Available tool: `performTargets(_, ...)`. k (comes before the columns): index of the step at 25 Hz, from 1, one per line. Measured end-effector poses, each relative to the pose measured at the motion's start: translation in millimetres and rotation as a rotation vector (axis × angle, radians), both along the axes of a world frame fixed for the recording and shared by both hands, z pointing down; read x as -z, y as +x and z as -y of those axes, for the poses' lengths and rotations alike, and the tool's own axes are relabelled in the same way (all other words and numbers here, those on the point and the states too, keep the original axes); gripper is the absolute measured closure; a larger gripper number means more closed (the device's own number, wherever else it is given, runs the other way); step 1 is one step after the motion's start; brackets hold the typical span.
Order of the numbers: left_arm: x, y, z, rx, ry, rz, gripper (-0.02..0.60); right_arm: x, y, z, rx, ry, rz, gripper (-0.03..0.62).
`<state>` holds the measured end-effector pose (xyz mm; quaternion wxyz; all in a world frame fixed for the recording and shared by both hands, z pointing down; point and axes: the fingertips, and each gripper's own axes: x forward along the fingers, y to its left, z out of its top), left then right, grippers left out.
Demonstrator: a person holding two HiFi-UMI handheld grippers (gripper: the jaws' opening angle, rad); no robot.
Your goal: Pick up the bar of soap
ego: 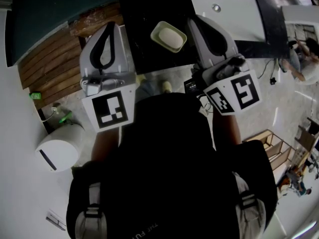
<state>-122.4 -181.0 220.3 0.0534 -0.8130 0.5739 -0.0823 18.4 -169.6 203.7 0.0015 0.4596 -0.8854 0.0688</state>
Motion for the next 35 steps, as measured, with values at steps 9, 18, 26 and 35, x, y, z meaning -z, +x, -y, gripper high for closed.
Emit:
performTargets(9,-4,-19,16,-0.028,-0.01,-0.016,0.581,-2,-21,15,-0.024,-0.006,-0.019,0.582)
performTargets(18,-6,-29,17,-0.052,-0.004,-0.044,0.581,-5,-30,13,-0.048,-0.007,-0.058,0.582)
performTargets(26,-4,-18,31,-0.045,-0.008,-0.033,0.581,-4,-16,27,-0.027,-0.016,-0.081,0.582)
performTargets(35,-5,11,52,-0.008,-0.02,-0.007,0.581,-10,10,54,0.03,-0.022,-0.115,0.58)
